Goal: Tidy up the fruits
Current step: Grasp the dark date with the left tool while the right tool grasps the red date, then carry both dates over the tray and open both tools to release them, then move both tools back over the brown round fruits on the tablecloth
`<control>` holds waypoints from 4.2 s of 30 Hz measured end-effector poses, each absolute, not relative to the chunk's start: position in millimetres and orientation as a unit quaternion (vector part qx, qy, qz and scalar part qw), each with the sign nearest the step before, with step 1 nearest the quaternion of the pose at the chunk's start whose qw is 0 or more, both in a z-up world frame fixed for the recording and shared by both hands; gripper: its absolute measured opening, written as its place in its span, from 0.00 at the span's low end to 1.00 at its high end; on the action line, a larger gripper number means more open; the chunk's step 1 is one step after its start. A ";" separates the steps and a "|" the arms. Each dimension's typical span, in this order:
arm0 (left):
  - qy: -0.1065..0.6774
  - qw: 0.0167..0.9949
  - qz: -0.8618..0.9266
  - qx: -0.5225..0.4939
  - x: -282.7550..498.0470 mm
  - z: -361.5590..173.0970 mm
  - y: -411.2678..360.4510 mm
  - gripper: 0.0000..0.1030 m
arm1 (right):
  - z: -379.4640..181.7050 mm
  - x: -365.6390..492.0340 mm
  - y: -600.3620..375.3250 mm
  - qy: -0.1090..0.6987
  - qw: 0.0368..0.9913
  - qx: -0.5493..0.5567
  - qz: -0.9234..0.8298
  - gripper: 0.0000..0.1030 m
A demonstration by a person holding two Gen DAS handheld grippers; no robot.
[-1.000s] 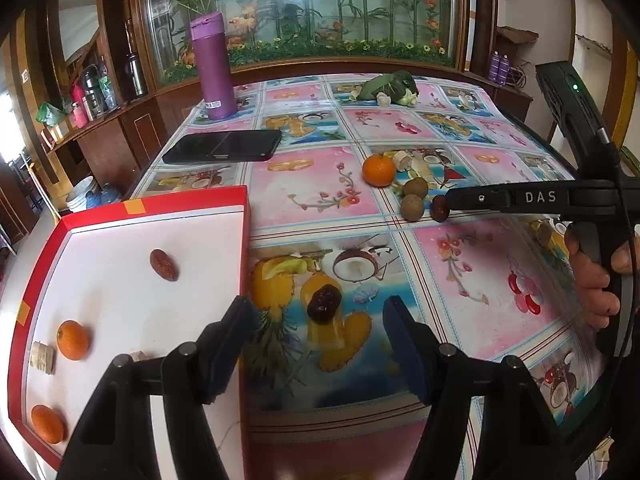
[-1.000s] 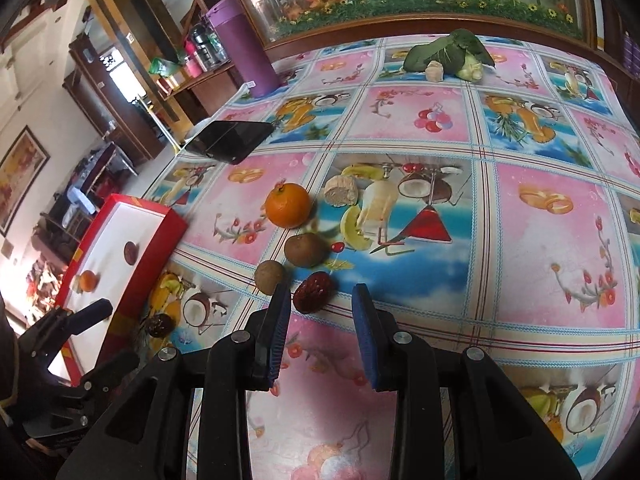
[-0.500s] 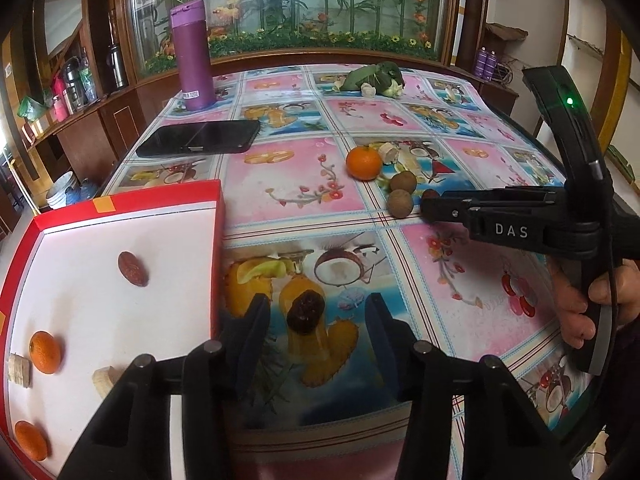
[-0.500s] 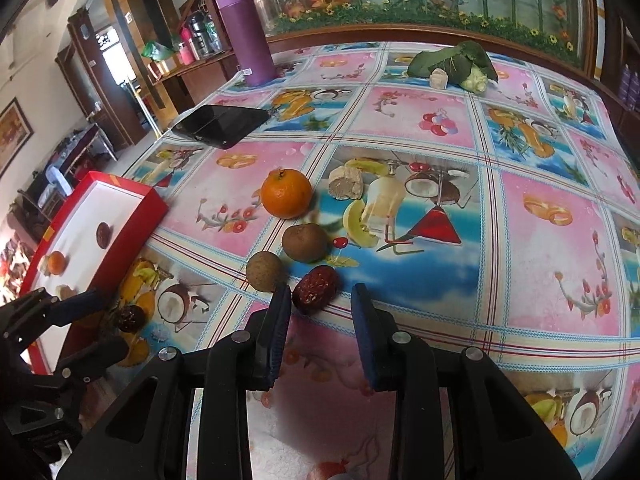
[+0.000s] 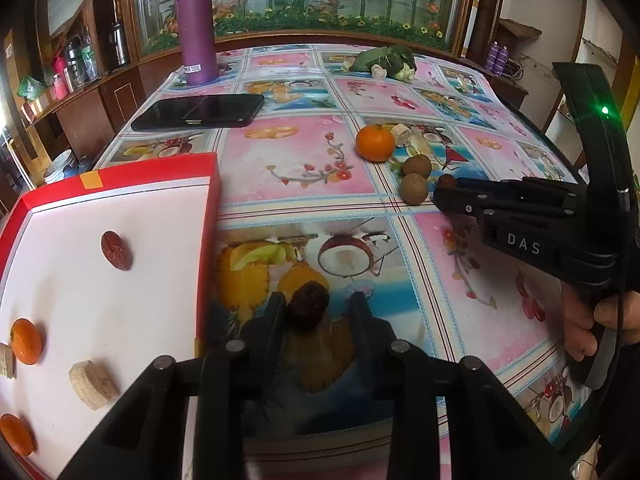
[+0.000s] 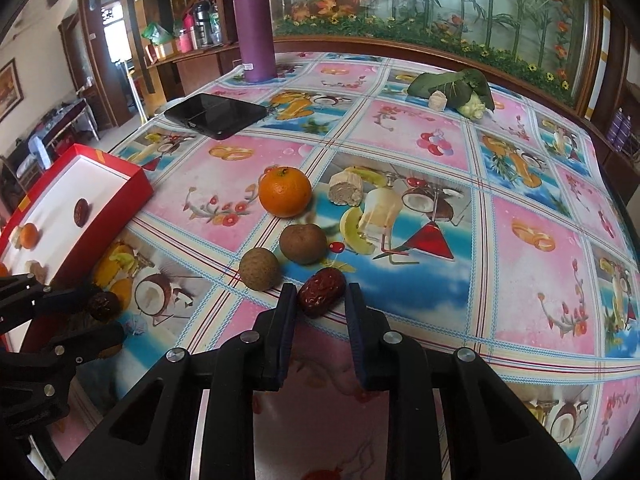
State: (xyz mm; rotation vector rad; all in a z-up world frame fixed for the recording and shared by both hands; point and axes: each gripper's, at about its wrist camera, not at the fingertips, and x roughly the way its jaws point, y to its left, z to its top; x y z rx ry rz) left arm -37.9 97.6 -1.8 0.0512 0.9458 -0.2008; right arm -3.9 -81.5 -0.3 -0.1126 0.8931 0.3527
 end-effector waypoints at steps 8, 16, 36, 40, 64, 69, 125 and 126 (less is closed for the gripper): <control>0.448 0.889 -0.089 0.038 -41.4 -2.1 90.4 0.23 | 5.2 -0.8 -92.7 0.422 0.893 -0.022 0.155 0.23; 0.432 0.894 -0.109 0.049 -59.8 8.6 66.5 0.23 | 7.6 11.8 -117.9 0.422 0.899 0.025 0.118 0.23; 0.341 0.939 -0.039 -0.011 -100.8 75.4 168.8 0.23 | 45.5 -2.5 -174.2 0.329 0.931 0.140 0.073 0.23; 0.337 0.941 -0.012 -0.024 -105.9 74.0 201.0 0.23 | 49.8 -9.8 -166.9 0.323 0.932 0.147 0.078 0.23; 0.382 0.923 0.008 -0.049 -116.4 30.3 246.5 0.23 | 39.4 -52.3 105.3 0.403 0.856 0.020 0.322 0.22; 0.385 0.922 0.012 -0.040 -115.3 27.3 245.0 0.23 | 32.1 -53.2 127.5 0.413 0.849 -0.001 0.329 0.22; 0.390 0.919 0.061 0.008 -124.5 68.3 203.5 0.46 | 38.1 4.0 -195.6 0.381 0.887 0.225 0.136 0.30; 0.392 0.918 0.046 0.014 -121.5 67.6 191.8 0.46 | 36.9 5.0 -199.0 0.382 0.886 0.227 0.132 0.30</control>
